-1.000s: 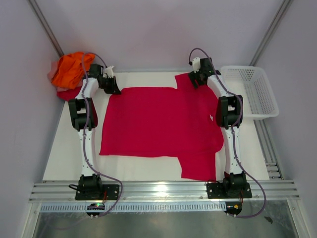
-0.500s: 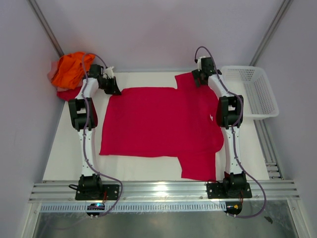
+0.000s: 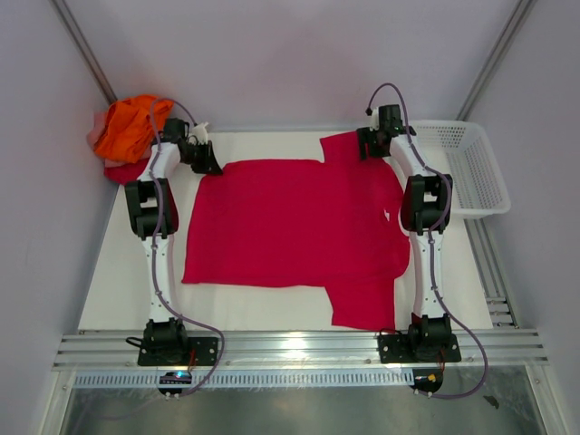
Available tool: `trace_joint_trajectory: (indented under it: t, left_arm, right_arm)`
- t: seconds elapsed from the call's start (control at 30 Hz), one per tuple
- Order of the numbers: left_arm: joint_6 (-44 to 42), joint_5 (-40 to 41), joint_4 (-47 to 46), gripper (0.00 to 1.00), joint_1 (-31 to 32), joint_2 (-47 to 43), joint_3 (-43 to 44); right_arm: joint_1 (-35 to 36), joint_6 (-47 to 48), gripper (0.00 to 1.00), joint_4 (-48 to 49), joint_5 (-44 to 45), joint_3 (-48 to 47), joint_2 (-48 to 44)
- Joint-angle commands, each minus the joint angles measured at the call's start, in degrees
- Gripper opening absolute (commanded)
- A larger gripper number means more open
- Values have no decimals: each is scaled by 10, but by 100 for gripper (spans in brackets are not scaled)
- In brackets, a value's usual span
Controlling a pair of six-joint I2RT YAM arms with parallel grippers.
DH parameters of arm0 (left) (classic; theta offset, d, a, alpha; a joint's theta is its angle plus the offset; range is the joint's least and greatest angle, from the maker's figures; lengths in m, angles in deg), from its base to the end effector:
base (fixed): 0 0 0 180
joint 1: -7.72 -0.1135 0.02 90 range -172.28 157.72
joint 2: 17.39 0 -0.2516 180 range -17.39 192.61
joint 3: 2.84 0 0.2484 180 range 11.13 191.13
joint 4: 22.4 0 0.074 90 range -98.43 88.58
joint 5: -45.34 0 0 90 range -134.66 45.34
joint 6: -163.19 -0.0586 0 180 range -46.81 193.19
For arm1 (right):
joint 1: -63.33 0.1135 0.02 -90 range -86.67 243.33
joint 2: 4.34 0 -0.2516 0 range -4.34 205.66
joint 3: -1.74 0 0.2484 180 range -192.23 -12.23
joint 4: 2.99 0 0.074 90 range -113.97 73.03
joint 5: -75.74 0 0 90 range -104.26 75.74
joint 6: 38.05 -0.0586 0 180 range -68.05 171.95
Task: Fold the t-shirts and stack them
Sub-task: Grap the side of the flattened tshirt furthest away from the robot with both arms
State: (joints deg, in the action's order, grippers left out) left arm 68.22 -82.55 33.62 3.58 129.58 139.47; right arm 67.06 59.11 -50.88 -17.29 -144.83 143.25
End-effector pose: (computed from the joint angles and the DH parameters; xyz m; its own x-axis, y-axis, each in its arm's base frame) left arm 0.5386 0.0029 0.1256 -0.8453 0.0074 -0.5342 0.3174 0.8113 -0.4910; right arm 0.5665 0.0400 0.1441 -0.7338 -0.1726 -0.6571 -0.1926 0.9804 -0.0424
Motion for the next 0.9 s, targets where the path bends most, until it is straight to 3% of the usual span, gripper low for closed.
trace_joint_trajectory:
  t: [0.0,0.4,0.67,0.87]
  left_arm:
    - [1,-12,23,0,0,-34,-14]
    - [-3,-16,34,0,0,-37,-22]
    - [5,-22,30,0,0,-33,-24]
    - [6,-24,32,0,0,-35,-22]
  right_arm:
    - [0,-10,76,-2,-15,-17,-27]
    - [-17,-2,68,2,-22,-18,-5]
    - [-18,1,74,12,53,-14,-6]
    - [-19,2,74,-19,-28,-14,-4]
